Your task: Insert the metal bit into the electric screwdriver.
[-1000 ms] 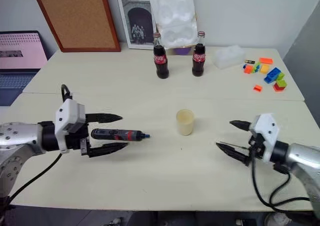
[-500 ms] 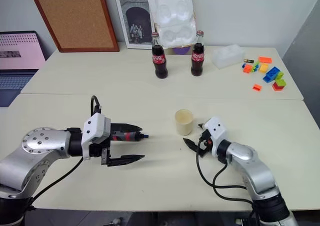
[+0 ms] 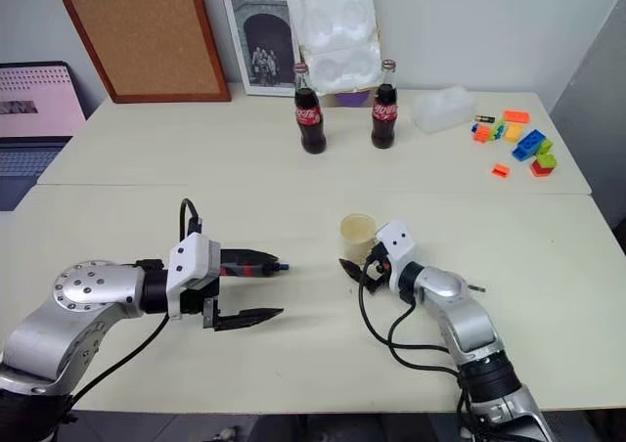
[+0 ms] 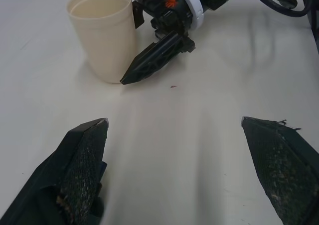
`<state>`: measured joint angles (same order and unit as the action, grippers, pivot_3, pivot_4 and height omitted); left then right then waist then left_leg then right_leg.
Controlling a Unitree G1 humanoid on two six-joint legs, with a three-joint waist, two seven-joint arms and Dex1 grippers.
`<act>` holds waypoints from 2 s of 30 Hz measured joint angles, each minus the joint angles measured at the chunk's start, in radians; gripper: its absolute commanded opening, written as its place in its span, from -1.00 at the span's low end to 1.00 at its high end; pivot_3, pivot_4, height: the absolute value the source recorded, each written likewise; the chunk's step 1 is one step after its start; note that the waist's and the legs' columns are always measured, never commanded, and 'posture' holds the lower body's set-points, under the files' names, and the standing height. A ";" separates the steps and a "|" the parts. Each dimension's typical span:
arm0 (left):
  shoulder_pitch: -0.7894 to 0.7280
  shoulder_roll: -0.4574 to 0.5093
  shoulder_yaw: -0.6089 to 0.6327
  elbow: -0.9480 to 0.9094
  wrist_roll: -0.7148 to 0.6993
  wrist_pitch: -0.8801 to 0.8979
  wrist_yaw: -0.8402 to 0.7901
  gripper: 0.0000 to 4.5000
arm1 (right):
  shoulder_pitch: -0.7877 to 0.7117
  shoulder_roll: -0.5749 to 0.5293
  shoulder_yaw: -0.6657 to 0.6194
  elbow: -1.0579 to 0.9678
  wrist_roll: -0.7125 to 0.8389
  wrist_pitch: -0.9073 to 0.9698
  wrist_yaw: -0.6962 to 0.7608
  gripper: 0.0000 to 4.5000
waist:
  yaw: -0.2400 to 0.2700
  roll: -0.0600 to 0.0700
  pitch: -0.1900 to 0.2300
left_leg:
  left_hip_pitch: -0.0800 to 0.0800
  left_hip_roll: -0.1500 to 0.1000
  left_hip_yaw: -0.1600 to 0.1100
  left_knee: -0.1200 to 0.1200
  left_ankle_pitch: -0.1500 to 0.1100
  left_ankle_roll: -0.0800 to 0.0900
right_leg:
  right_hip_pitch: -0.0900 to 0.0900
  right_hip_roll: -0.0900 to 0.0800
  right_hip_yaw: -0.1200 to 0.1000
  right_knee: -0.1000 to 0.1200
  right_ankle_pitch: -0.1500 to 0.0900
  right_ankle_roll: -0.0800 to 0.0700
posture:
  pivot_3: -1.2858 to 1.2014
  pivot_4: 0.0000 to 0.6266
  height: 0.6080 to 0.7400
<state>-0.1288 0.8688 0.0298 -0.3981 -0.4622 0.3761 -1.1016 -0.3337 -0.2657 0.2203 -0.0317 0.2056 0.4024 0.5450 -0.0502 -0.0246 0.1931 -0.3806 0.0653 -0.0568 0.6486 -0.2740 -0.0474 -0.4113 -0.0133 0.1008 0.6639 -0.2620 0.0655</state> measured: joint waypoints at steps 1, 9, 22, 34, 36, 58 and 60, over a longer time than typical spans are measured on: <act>0.000 -0.005 0.000 0.003 0.000 -0.006 0.000 1.00 | -0.002 0.003 0.000 0.002 -0.004 -0.005 0.001 0.83 | 0.000 0.000 0.000 | 0.000 0.000 0.000 0.000 0.000 0.000 | 0.000 0.000 0.000 0.000 0.000 0.000 | 0.03 -0.52 1.00; -0.007 -0.073 0.000 0.003 -0.008 -0.010 0.031 1.00 | -0.006 0.003 0.000 0.016 -0.029 -0.027 0.019 0.29 | -0.001 0.000 0.000 | 0.000 0.000 -0.001 0.000 0.000 0.000 | 0.000 0.000 0.000 0.000 0.000 0.000 | 0.03 -0.52 1.00; -0.266 -0.303 -0.165 0.050 0.011 0.010 0.101 1.00 | 0.187 -0.159 -0.370 -0.214 -0.026 0.030 -0.130 0.28 | 0.022 0.000 -0.001 | 0.000 -0.001 -0.001 0.002 0.000 0.000 | 0.002 -0.001 -0.001 0.000 0.000 0.001 | 0.03 -0.52 1.00; -0.445 -0.527 -0.325 0.243 0.141 -0.080 0.140 1.00 | -0.020 -0.147 -0.597 0.206 -0.062 0.013 -0.436 0.28 | -0.012 0.006 -0.004 | 0.000 -0.002 -0.001 0.009 0.000 0.001 | 0.005 0.001 0.002 0.001 0.001 0.001 | 0.03 -0.52 1.00; -0.452 -0.544 -0.351 0.261 0.176 -0.112 0.141 1.00 | -0.026 -0.133 -0.600 0.236 -0.055 0.013 -0.445 0.59 | -0.008 0.007 -0.004 | 0.000 -0.002 -0.001 0.010 0.000 0.001 | 0.005 0.001 0.003 0.000 0.002 0.002 | 0.03 -0.52 1.00; -0.412 -0.358 -0.246 0.260 0.150 -0.077 0.083 1.00 | 0.451 -0.126 -0.622 -0.533 0.094 0.338 -0.415 0.98 | -0.007 0.009 -0.005 | -0.001 -0.001 -0.004 0.011 0.000 0.001 | 0.005 0.002 0.001 0.001 -0.001 0.005 | 0.03 -0.52 1.00; -0.416 -0.323 -0.209 0.259 0.134 -0.056 0.067 1.00 | 0.500 -0.177 -0.623 -0.574 0.114 0.345 -0.355 0.98 | -0.009 0.010 -0.005 | -0.001 -0.001 -0.003 0.011 0.000 0.001 | 0.005 0.001 0.002 0.001 -0.002 0.007 | 0.03 -0.52 1.00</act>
<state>-0.5448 0.5453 -0.1797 -0.1386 -0.3282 0.3202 -1.0346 0.1659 -0.4425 -0.4027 -0.6058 0.3192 0.7470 0.1901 -0.0588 -0.0146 0.1879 -0.3815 0.0643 -0.0595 0.6596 -0.2742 -0.0466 -0.4067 -0.0119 0.1027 0.6645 -0.2643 0.0724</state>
